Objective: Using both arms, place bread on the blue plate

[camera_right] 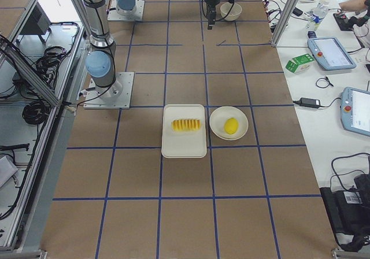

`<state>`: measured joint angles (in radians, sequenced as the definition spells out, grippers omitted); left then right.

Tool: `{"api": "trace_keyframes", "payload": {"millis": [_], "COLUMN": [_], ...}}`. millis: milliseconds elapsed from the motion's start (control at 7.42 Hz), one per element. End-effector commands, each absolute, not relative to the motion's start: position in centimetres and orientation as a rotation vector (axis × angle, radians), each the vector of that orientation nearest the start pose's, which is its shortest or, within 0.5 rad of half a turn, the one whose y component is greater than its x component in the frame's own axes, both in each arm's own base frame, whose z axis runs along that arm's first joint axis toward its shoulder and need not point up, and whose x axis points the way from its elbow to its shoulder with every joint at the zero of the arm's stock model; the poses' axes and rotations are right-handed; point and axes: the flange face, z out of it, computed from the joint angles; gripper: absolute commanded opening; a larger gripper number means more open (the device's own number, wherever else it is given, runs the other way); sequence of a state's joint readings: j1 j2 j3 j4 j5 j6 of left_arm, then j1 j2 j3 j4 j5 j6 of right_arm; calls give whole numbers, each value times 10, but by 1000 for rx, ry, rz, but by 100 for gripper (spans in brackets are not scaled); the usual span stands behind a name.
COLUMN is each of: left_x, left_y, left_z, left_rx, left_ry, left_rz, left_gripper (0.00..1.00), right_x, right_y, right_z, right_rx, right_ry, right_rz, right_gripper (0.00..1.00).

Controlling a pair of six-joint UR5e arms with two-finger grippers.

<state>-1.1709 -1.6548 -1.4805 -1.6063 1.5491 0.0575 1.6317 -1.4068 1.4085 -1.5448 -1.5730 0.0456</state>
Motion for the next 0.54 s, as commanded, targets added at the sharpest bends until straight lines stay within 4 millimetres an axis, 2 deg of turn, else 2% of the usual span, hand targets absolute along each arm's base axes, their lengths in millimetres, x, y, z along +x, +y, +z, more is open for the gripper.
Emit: {"api": "trace_keyframes", "payload": {"millis": [0, 135, 404], "left_x": [184, 225, 286], "left_y": [-545, -559, -562], "left_z": [440, 407, 341], "left_rx": [-798, -811, -845], "left_ry": [3084, 3076, 3091], "left_rz": [67, 37, 148], "left_gripper": [100, 100, 100], "right_x": [165, 166, 164], "right_y": [-550, -549, -548], "right_z": [478, 478, 478], "right_rx": [-19, -17, -17], "right_ry": [3146, 3146, 3160], "right_rz": [48, 50, 57], "right_gripper": [100, 100, 100]}}
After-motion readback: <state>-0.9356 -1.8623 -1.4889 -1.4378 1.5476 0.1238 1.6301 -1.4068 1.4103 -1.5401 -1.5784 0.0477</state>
